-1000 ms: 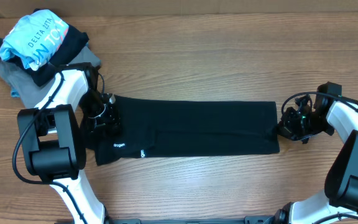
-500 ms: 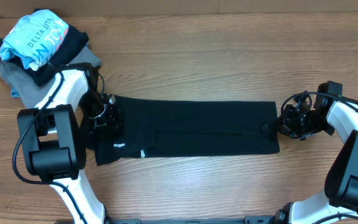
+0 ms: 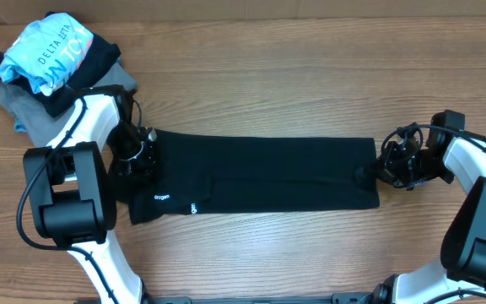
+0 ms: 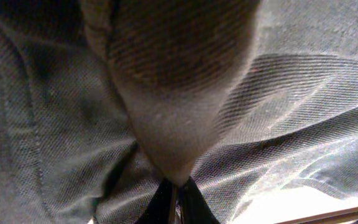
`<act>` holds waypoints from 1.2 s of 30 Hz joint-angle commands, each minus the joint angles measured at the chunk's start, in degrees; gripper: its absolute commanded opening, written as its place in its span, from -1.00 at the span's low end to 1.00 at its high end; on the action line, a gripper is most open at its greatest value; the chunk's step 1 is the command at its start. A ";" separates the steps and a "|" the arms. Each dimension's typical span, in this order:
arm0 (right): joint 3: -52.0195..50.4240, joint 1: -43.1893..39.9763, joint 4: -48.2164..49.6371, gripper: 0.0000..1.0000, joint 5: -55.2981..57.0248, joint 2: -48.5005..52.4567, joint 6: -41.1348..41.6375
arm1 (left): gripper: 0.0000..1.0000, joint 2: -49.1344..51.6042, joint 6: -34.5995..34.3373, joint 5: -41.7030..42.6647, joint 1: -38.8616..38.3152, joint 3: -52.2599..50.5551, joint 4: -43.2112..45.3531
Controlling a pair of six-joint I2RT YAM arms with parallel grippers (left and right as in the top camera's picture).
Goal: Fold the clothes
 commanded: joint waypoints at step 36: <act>-0.59 0.50 4.72 0.19 6.19 1.46 -1.31 | 0.13 0.24 1.70 3.89 5.73 18.80 -11.15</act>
